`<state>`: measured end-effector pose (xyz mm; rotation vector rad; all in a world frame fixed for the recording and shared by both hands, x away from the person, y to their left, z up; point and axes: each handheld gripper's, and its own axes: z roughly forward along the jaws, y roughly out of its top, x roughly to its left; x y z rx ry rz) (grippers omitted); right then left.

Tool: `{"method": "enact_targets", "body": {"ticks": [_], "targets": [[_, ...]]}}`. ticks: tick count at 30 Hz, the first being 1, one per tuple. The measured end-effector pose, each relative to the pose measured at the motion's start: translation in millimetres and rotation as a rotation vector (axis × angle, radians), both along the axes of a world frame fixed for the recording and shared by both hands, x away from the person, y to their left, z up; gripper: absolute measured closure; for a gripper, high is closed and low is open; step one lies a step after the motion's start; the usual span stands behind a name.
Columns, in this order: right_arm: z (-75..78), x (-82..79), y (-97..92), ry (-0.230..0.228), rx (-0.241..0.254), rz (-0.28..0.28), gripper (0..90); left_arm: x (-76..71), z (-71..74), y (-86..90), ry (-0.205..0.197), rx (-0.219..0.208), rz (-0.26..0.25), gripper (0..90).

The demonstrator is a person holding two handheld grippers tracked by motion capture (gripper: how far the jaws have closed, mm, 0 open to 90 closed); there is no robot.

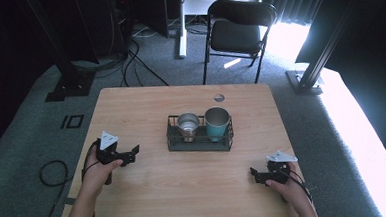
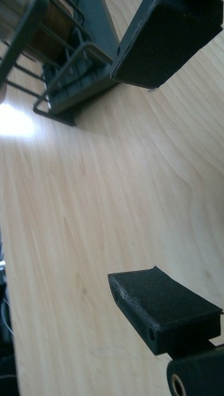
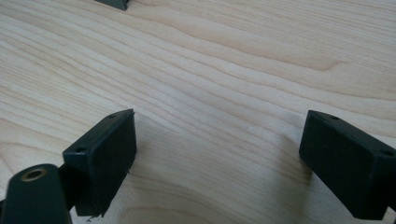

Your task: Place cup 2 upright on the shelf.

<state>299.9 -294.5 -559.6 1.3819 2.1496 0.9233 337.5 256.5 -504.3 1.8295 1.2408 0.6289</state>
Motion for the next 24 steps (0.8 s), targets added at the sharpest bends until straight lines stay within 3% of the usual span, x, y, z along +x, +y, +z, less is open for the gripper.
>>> {"method": "enact_targets", "body": {"ticks": [10,21,24], "targets": [[0.0,0.0,0.0,0.000,0.000,0.000,10.6,-14.9,-20.0,19.3,0.049,-0.006,0.062,5.7],[-0.1,0.0,-0.1,-0.002,-0.001,0.001,10.6,-32.4,-37.4,32.0,0.114,0.075,0.142,5.8],[-0.1,0.1,-0.1,-0.002,-0.001,0.001,10.6,-37.3,-40.7,35.9,0.117,0.070,0.157,5.7]]}}
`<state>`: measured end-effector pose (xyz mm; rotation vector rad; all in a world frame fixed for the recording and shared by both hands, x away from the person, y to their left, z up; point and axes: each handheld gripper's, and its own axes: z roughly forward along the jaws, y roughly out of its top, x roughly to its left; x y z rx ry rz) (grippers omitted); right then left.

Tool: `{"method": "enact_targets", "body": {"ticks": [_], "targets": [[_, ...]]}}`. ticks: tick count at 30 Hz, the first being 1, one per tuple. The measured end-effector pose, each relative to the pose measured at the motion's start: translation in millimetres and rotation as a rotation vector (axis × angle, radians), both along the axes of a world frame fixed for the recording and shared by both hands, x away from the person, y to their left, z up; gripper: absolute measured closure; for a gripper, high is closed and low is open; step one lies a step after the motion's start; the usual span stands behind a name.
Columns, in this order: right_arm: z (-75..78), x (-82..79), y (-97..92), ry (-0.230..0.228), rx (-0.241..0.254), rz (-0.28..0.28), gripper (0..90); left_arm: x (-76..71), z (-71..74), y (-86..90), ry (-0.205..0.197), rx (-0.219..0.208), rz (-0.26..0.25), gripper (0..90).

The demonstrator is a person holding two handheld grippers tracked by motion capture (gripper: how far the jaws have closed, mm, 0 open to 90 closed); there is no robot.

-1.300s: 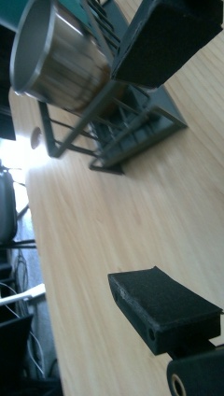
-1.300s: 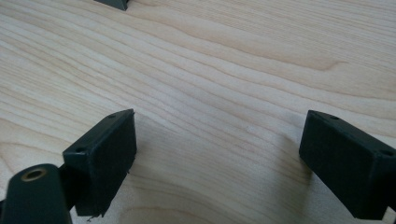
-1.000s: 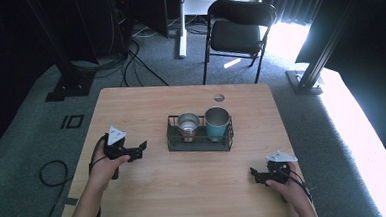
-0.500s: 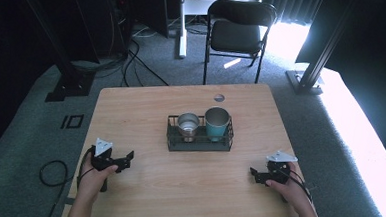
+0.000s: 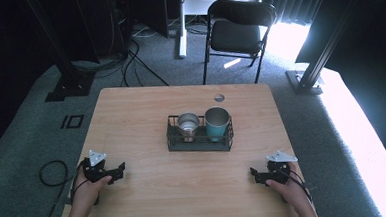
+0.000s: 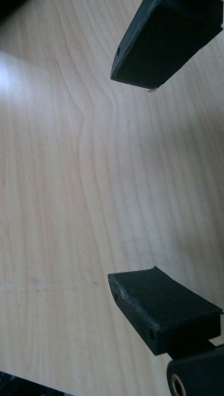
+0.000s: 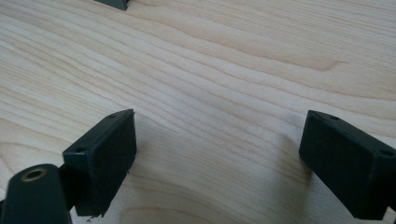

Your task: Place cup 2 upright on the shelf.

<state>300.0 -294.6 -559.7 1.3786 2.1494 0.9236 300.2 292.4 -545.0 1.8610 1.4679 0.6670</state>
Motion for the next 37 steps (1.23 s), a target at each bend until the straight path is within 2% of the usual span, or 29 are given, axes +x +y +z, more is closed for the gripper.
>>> {"method": "enact_targets", "body": {"ticks": [2,7,9,10,12,17,19,21,23,26,30,37], "targets": [[0.0,0.0,0.0,0.000,0.000,0.000,10.6,-2.7,-2.0,1.7,0.005,-0.002,0.016,5.8],[0.0,0.0,0.0,0.000,0.000,0.000,10.6,-7.8,-3.6,5.4,0.013,0.040,0.051,5.8],[0.0,0.0,0.0,0.000,0.000,0.000,10.6,-9.0,-4.7,6.0,0.012,0.070,0.064,5.8],[0.0,0.0,0.0,0.000,0.000,0.000,10.6,-9.6,-5.0,6.9,0.026,0.076,0.076,5.7],[0.0,0.0,0.0,0.000,0.000,0.000,10.6,-10.3,-6.6,7.8,0.027,0.083,0.092,5.8],[0.0,0.0,0.0,0.000,0.000,0.000,10.6,-12.3,-11.9,8.9,0.061,0.090,0.121,5.8],[0.0,0.0,0.0,0.000,0.000,0.001,10.6,-12.7,-12.0,9.5,0.056,0.093,0.131,5.4],[0.0,0.0,0.0,-0.001,0.000,0.001,10.6,-12.8,-11.9,10.1,0.069,0.078,0.145,5.4],[0.0,0.0,0.0,0.000,0.000,0.000,10.6,-12.5,-12.7,10.4,0.094,0.027,0.148,5.5],[0.0,0.0,0.0,0.000,0.000,0.000,10.6,-14.2,-13.0,7.5,0.093,0.028,0.152,4.8],[0.0,0.0,0.0,0.001,0.001,-0.001,10.6,-13.2,-13.0,2.6,0.093,0.022,0.201,4.8],[0.0,0.0,0.0,0.001,0.002,0.000,10.5,-12.6,-13.2,2.2,0.091,0.020,0.207,4.7]]}}
